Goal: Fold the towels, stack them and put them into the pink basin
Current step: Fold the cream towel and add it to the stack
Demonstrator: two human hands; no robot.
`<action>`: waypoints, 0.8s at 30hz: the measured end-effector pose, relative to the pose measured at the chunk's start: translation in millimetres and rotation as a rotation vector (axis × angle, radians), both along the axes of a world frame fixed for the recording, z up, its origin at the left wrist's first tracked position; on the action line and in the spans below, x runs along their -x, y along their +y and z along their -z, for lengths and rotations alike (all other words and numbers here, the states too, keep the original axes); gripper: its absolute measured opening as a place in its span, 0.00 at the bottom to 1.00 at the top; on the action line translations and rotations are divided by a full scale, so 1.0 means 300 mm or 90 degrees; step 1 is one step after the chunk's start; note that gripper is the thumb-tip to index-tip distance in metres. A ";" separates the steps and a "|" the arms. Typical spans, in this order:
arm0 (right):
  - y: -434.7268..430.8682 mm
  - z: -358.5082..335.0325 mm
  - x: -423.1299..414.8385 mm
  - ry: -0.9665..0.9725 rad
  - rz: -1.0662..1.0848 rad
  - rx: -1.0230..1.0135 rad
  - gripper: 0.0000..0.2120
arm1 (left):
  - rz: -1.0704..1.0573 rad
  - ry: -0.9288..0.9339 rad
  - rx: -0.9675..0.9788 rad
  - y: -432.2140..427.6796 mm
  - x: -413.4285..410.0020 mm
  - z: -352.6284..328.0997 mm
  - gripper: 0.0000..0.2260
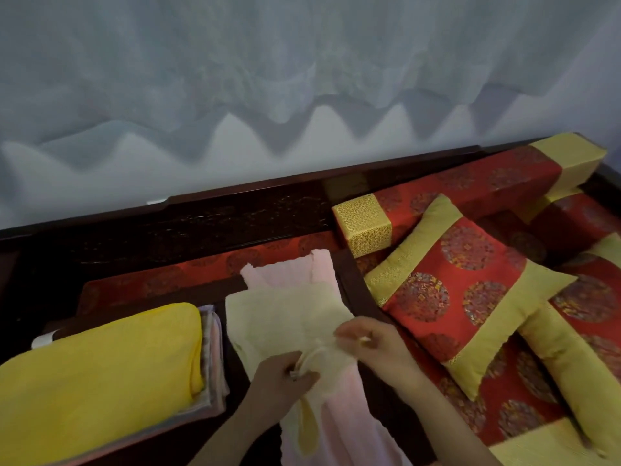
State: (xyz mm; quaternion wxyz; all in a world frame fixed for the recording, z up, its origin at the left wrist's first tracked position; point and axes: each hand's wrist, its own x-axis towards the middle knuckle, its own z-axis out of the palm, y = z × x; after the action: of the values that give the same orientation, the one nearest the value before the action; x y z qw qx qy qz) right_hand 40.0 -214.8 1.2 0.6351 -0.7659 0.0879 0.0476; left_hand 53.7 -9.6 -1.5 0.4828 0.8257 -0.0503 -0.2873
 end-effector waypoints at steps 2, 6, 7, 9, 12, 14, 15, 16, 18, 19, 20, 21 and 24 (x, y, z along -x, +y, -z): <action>-0.094 0.039 -0.047 0.009 0.107 0.041 0.04 | -0.136 0.069 0.014 0.068 0.019 0.016 0.04; -0.191 0.159 -0.130 0.065 0.108 0.212 0.10 | -0.542 0.212 0.010 0.128 -0.018 0.060 0.11; -0.185 0.186 -0.148 0.074 0.089 0.238 0.12 | -0.543 0.246 -0.014 0.149 -0.021 0.073 0.15; -0.161 0.229 -0.183 0.071 0.068 0.264 0.16 | -0.519 0.272 -0.008 0.125 -0.036 0.081 0.18; -0.119 0.267 -0.235 0.051 0.057 0.249 0.12 | -0.598 0.290 -0.107 0.040 -0.104 0.114 0.16; -0.100 0.278 -0.268 0.038 0.074 0.228 0.08 | -0.677 0.318 -0.198 0.007 -0.131 0.150 0.16; -0.095 0.283 -0.284 0.036 0.077 0.227 0.08 | -0.650 0.325 -0.227 0.010 -0.137 0.143 0.16; -0.090 0.283 -0.298 0.045 0.064 0.230 0.10 | -0.588 0.309 -0.225 0.017 -0.137 0.137 0.17; -0.076 0.268 -0.314 0.099 -0.021 0.245 0.19 | -0.551 0.288 -0.103 0.035 -0.131 0.119 0.17; -0.065 0.253 -0.317 0.134 -0.075 0.275 0.24 | -0.506 0.254 -0.088 0.058 -0.114 0.089 0.17; -0.052 0.240 -0.317 0.164 -0.122 0.329 0.30 | -0.430 0.240 -0.064 0.082 -0.079 0.078 0.16; -0.041 0.227 -0.314 0.183 -0.164 0.399 0.36 | -0.390 0.233 -0.055 0.092 -0.034 0.079 0.16; 0.011 0.222 -0.293 0.187 -0.244 0.594 0.49 | -0.424 0.277 0.054 0.135 0.050 0.118 0.35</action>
State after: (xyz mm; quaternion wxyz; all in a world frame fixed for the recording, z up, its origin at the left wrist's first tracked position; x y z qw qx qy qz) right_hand 128.0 -211.6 -65.4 0.1874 -0.9549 0.0462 0.2255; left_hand 38.6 30.7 -36.8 0.5827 0.6960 0.3119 -0.2806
